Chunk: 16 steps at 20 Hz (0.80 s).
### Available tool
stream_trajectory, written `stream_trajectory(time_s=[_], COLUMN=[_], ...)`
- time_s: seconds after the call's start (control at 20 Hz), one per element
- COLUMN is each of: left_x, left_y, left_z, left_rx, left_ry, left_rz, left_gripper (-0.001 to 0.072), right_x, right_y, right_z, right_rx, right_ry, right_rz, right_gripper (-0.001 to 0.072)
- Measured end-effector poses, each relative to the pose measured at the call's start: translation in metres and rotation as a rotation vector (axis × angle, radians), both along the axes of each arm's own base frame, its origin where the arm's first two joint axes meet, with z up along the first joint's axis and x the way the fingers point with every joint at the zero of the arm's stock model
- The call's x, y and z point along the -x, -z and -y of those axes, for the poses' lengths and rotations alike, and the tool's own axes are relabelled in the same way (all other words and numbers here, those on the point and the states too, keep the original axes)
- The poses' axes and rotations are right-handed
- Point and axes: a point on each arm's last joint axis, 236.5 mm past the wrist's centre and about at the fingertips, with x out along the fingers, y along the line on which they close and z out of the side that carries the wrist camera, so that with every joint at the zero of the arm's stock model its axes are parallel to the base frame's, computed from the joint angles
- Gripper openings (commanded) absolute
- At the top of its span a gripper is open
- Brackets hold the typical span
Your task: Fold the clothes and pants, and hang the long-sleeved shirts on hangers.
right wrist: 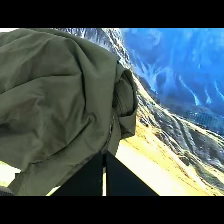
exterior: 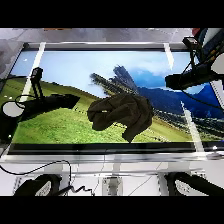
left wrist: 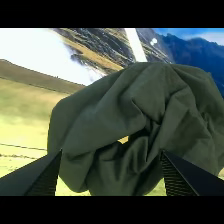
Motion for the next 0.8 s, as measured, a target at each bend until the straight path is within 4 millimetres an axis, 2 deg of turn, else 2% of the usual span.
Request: stream_trajectory(time_s=[0.65, 0.8], left_x=[0.000, -0.004], left_y=[0.000, -0.004], left_z=[0.000, -0.001], left_rx=[0.000, 0.013], left_ry=[0.000, -0.018], left_rz=[0.000, 0.015], left_gripper=[0.0706, 0.0705], right_x=[-0.001, -0.017], right_y=[-0.001, -0.011], right_z=[0.000, -0.001], right_rx=[-0.001, -0.011], right_ry=[0.001, 0.010], right_rz=[0.005, 0.084], right_gripper=[0.0015, 0.0016])
